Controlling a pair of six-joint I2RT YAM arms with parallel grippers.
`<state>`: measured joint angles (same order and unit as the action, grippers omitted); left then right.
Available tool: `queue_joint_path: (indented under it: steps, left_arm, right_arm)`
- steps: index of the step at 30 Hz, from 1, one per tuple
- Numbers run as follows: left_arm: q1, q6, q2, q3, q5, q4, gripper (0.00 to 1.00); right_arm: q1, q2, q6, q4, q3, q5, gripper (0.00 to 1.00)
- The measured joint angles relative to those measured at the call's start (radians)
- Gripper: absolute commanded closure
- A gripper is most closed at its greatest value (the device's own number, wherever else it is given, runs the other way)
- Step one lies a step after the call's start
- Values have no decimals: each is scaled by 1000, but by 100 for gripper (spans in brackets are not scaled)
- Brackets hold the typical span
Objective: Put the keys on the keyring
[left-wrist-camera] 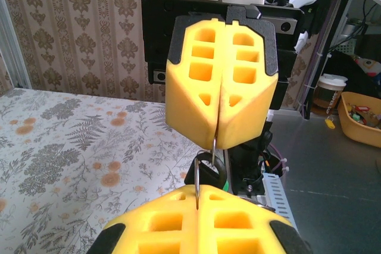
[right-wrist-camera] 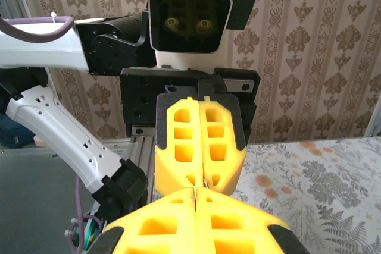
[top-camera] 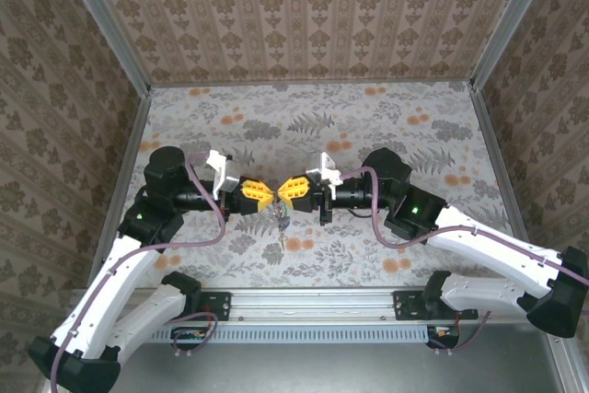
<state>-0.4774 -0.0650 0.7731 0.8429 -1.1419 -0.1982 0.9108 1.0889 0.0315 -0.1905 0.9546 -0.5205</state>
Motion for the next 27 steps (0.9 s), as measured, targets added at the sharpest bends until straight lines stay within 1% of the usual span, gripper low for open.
queue_joint_path:
  steps: [12, 18, 27]
  left_arm:
    - [0, 0, 0, 0, 0, 0, 100]
    - [0, -2, 0, 0, 0, 0, 100]
    - [0, -3, 0, 0, 0, 0, 100]
  right_arm:
    - [16, -4, 39, 15, 0, 66, 100]
    - [18, -32, 46, 13, 0, 103, 100]
    - [18, -34, 49, 7, 0, 114, 100]
